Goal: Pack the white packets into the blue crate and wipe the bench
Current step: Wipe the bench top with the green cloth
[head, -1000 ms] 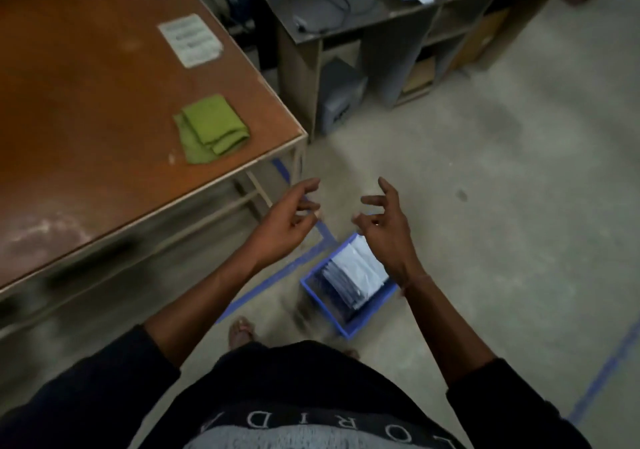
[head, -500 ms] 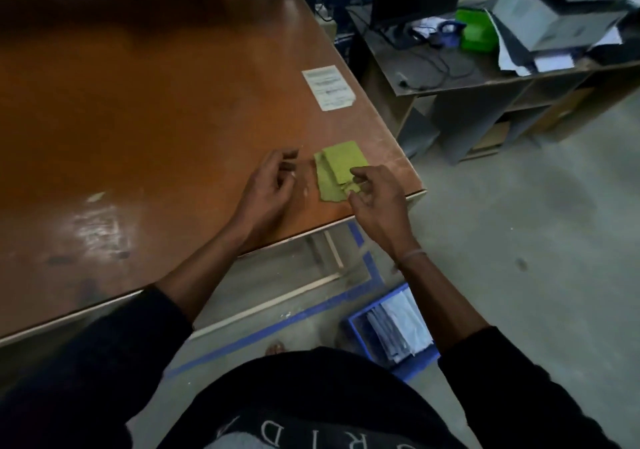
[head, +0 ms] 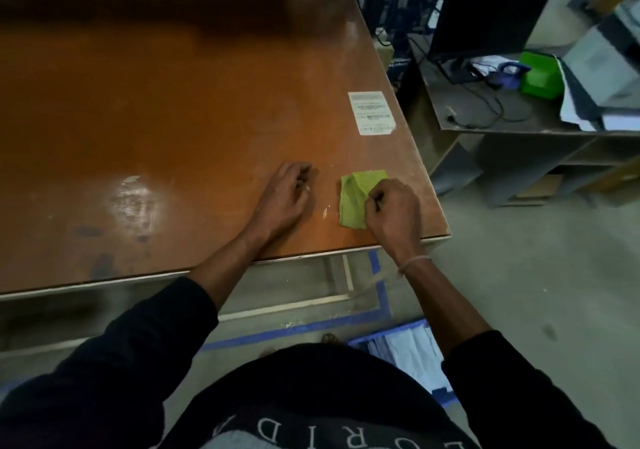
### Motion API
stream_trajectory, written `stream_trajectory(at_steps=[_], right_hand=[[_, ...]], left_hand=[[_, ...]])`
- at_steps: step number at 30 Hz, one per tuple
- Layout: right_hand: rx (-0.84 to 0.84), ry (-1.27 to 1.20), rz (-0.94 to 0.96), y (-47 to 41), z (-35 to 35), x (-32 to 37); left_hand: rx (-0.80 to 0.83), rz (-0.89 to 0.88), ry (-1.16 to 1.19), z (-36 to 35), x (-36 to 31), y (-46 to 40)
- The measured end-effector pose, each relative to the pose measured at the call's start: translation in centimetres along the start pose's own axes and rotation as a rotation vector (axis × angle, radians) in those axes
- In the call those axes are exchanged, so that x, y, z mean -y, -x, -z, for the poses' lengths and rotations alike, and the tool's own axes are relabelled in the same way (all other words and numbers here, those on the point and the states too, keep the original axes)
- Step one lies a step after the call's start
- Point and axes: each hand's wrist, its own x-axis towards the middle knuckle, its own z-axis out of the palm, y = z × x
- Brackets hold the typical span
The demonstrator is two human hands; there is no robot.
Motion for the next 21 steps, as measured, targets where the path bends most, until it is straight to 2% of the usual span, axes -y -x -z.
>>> stream_trajectory(at_steps=[5,10,12,14,16,18,19,21], right_hand=[[0.165,-0.355,-0.068,-2.4,3.9,-2.2],[0.356,-0.966,-0.272,-5.0,7.3,-3.1],[0.412,-1.065,-0.266,-6.1,8.1,-3.8],[0.399,-0.940,-0.273,-7.2,7.6,-5.3],[0.299,-0.575,-0.255,-8.0,6.2,-7.6],[0.116,-0.218,-0.193,-7.8,5.1,-9.0],[0.015,-0.129,-0.158,-7.4,4.8,-9.1],[-0.144,-0.117,-0.059,-6.5,4.6,-8.1]], left_hand=[[-0.008,0.010,-0.100,-0.3,-0.4,0.0],[-0.071,-0.009,-0.175,-0.7,-0.5,0.3],[-0.103,-0.019,-0.210,-0.9,-0.4,0.3],[-0.126,-0.019,-0.244,-1.1,-0.2,0.1],[-0.135,-0.034,-0.263,-1.2,-0.2,0.1],[-0.135,-0.055,-0.278,-1.1,-0.2,0.1],[-0.134,-0.063,-0.288,-1.1,-0.3,0.1],[-0.127,-0.065,-0.304,-1.1,-0.4,0.1]])
